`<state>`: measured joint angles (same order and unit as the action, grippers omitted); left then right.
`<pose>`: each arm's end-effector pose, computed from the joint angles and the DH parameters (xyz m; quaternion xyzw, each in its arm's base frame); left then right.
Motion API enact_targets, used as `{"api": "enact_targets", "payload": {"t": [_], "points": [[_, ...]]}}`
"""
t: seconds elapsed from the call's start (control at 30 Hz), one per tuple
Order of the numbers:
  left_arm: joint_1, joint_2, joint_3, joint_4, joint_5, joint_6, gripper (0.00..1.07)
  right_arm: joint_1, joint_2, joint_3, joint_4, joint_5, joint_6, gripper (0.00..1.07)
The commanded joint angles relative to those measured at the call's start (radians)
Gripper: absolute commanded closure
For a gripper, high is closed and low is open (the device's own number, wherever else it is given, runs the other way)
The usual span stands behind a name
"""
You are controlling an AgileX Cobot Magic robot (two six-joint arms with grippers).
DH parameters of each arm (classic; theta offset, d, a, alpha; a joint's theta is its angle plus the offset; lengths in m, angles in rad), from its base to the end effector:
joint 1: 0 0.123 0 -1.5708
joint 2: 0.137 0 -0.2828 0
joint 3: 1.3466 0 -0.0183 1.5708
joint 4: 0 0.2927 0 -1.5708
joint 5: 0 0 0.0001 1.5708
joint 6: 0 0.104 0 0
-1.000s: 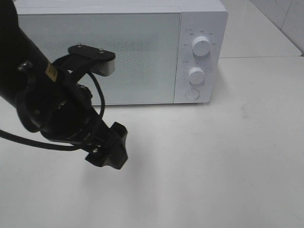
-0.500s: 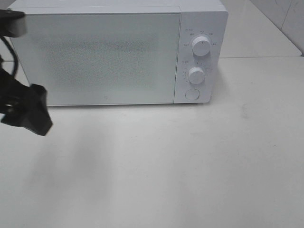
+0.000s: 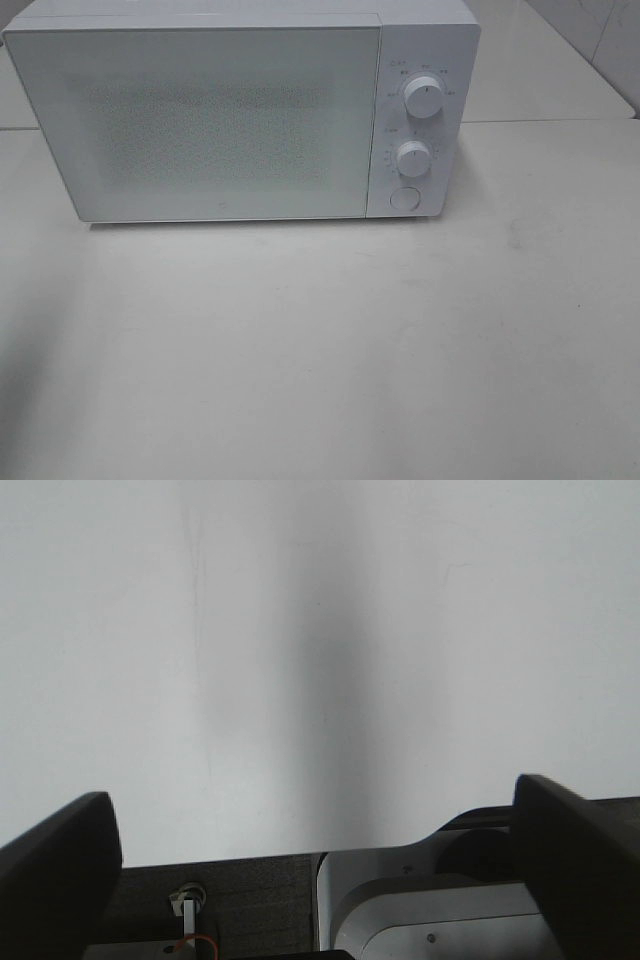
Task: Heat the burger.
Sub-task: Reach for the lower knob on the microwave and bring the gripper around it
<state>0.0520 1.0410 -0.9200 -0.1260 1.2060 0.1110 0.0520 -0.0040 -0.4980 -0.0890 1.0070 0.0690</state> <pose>0.2190 -0.0008 0.2950 0.0166 0.9843 -0.0481 0.1689 0.0480 -0.0053 0.2964 0.0077 0.8375 -0.0115 0.5462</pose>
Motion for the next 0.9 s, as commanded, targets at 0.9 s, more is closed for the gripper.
{"api": "enact_targets", "payload": {"t": [0.9], "points": [[0.021, -0.909, 0.389, 0.022, -0.15, 0.021, 0.08, -0.004, -0.028, 0.001, -0.001, -0.01, -0.003, 0.31]]}}
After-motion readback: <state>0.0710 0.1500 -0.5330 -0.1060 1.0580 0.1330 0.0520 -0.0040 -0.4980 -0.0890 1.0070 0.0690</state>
